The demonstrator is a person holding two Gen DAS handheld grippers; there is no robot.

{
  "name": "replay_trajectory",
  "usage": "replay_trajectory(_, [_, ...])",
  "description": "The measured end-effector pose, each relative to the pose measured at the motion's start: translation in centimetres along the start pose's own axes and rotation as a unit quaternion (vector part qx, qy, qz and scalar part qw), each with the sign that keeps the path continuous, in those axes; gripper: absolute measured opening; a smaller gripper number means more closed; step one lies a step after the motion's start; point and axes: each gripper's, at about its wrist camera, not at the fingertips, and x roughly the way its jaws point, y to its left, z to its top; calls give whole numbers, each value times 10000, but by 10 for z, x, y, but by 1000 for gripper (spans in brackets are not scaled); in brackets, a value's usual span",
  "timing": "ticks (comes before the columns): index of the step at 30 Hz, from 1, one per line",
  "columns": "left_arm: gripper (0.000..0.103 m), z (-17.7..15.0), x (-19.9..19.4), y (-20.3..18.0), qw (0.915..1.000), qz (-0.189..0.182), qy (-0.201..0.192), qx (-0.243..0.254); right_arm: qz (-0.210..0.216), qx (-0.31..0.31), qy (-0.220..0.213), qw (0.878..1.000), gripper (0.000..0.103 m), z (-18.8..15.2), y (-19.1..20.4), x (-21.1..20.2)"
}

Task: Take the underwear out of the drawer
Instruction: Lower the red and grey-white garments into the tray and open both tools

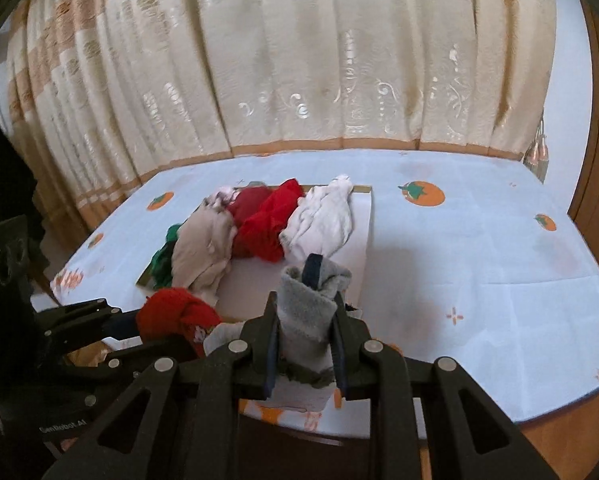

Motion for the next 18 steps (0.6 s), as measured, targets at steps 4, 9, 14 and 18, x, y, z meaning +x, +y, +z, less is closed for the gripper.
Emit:
replay_trajectory(4, [32, 4, 20, 10, 9995, 38, -2, -303, -34, 220, -35, 9997, 25, 10, -12, 17])
replay_trajectory(9, [32, 5, 42, 17, 9984, 226, 34, -527, -164, 339, -38, 9993, 25, 18, -19, 39])
replay_trajectory(14, [32, 6, 66, 23, 9958, 486, 99, -772, -387, 238, -10, 9990, 25, 23, -21, 59])
replay_trajectory(18, [32, 1, 83, 27, 9936, 565, 265, -938, -508, 70, 207, 9985, 25, 26, -21, 84])
